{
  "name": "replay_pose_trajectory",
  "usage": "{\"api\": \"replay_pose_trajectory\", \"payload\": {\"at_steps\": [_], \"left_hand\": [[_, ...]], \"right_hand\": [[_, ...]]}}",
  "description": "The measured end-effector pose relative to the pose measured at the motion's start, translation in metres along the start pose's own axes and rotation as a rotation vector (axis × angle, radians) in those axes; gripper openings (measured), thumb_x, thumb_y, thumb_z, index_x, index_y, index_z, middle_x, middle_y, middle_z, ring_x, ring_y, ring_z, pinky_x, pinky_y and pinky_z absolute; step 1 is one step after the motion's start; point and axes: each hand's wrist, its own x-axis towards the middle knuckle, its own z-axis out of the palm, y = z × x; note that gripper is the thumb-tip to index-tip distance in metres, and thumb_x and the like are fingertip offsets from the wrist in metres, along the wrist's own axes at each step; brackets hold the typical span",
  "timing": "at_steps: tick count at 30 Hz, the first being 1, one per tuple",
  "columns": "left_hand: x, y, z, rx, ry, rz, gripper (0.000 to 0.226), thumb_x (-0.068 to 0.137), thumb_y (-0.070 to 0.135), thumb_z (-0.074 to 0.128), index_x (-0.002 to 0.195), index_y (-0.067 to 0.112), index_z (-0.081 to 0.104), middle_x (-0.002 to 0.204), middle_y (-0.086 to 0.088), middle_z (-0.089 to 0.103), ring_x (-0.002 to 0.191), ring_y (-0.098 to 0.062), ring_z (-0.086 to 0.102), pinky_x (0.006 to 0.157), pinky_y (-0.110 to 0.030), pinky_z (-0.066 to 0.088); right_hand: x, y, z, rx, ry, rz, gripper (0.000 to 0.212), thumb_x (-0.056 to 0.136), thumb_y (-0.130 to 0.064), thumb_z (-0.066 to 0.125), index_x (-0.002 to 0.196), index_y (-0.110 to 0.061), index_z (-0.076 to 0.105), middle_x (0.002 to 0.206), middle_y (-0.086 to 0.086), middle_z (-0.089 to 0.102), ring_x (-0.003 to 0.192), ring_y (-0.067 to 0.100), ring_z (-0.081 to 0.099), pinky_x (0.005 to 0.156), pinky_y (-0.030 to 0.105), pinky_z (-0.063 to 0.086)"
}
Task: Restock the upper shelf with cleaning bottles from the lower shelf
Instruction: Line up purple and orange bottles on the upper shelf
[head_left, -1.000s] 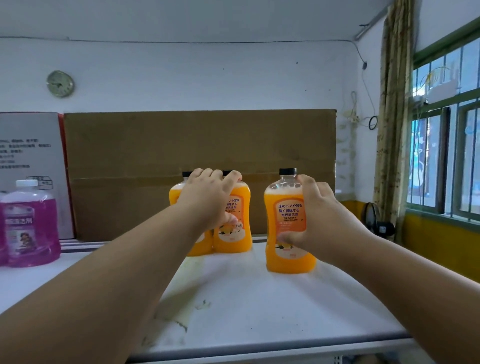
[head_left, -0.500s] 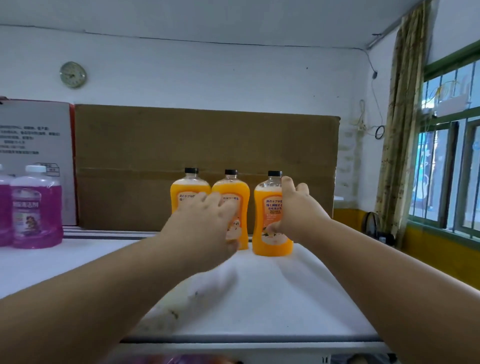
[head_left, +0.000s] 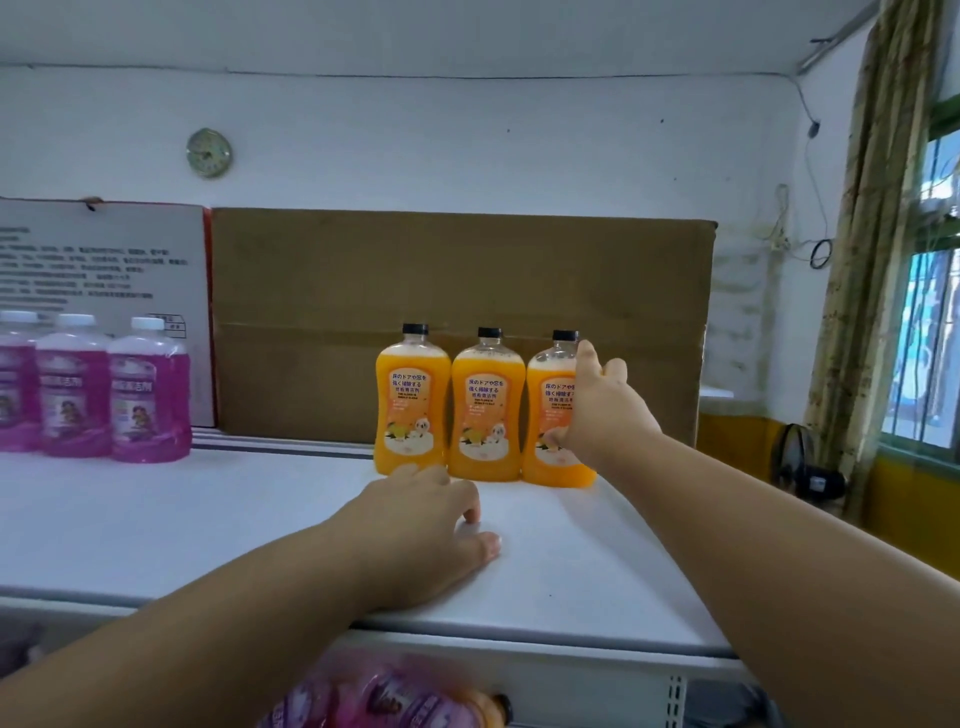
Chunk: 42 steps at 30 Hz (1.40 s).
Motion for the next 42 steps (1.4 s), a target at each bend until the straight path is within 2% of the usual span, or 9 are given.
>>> {"api": "replay_pose_trajectory", "payload": {"at_steps": [3,8,14,18,23,30,33,38,42], "left_hand": [[-0.001,0.001,0.000,-0.012,-0.002,-0.007,0.039,0.094,0.065,0.043,0.118,0.037,0.055,0.126,0.010,0.053,0.113,-0.010,0.043,0.101,-0.036,0.042],[-0.005,0.003,-0.003,-0.060,0.046,-0.002,0.038,0.094,0.063,0.048,0.116,0.035,0.057,0.123,0.010,0.057,0.108,-0.009,0.050,0.095,-0.032,0.046],[-0.035,-0.004,0.002,-0.184,0.268,0.084,0.032,0.093,0.062,0.049,0.113,0.037,0.053,0.114,0.014,0.056,0.100,-0.007,0.051,0.087,-0.027,0.048],[-0.075,-0.014,0.006,-0.269,0.479,0.192,0.030,0.096,0.055,0.047,0.117,0.035,0.053,0.117,0.014,0.057,0.103,-0.006,0.048,0.088,-0.025,0.044],[-0.141,-0.041,0.032,-0.268,0.581,0.369,0.029,0.092,0.050,0.046,0.110,0.030,0.058,0.108,0.010,0.062,0.094,-0.006,0.049,0.079,-0.020,0.035],[-0.193,-0.075,0.116,-0.339,0.296,0.340,0.032,0.089,0.049,0.047,0.112,0.029,0.059,0.106,0.009,0.057,0.096,-0.012,0.048,0.087,-0.033,0.042],[-0.194,-0.082,0.152,-0.371,0.220,0.237,0.023,0.091,0.046,0.053,0.108,0.031,0.058,0.101,0.011,0.057,0.093,-0.011,0.051,0.082,-0.032,0.045],[-0.153,-0.082,0.198,-0.429,0.111,0.068,0.019,0.095,0.044,0.053,0.110,0.032,0.053,0.102,0.011,0.054,0.087,-0.011,0.055,0.073,-0.031,0.043],[-0.085,-0.080,0.221,-0.301,0.154,0.047,0.022,0.095,0.033,0.059,0.115,0.025,0.058,0.118,0.000,0.058,0.106,-0.021,0.055,0.089,-0.035,0.047]], "right_hand": [[-0.008,0.001,-0.001,-0.017,0.045,-0.034,0.116,0.072,-0.054,0.080,0.153,-0.028,0.002,0.149,0.015,0.029,0.112,0.032,0.059,0.078,0.038,0.056],[-0.036,-0.008,-0.032,-0.101,0.220,-0.231,0.090,0.082,-0.059,0.067,0.148,-0.023,0.018,0.146,0.013,0.036,0.125,0.030,0.050,0.090,0.035,0.051],[-0.101,-0.057,-0.092,-0.024,0.357,-0.349,0.075,0.085,-0.055,0.063,0.143,-0.020,0.030,0.134,0.008,0.044,0.119,0.023,0.049,0.094,0.033,0.046],[-0.157,-0.098,-0.118,0.069,0.333,-0.325,0.068,0.086,-0.051,0.063,0.141,-0.021,0.035,0.135,0.006,0.044,0.119,0.021,0.048,0.095,0.034,0.043],[-0.239,-0.133,-0.114,0.164,0.340,-0.278,0.061,0.085,-0.049,0.065,0.134,-0.023,0.041,0.128,0.005,0.049,0.107,0.015,0.048,0.086,0.035,0.046],[-0.341,-0.138,-0.059,0.212,0.134,-0.253,0.059,0.084,-0.042,0.069,0.133,-0.020,0.046,0.122,0.000,0.049,0.105,0.013,0.052,0.086,0.026,0.037],[-0.358,-0.130,-0.028,0.201,0.013,-0.219,0.057,0.082,-0.038,0.073,0.131,-0.018,0.050,0.119,0.002,0.053,0.102,0.016,0.054,0.086,0.025,0.036],[-0.347,-0.104,0.011,0.184,-0.120,-0.160,0.055,0.081,-0.034,0.076,0.128,-0.014,0.055,0.118,0.005,0.055,0.104,0.021,0.054,0.089,0.023,0.034],[-0.325,-0.078,0.033,0.183,-0.137,-0.150,0.056,0.081,-0.039,0.075,0.130,-0.019,0.054,0.122,0.002,0.054,0.104,0.018,0.052,0.086,0.020,0.030]]}}
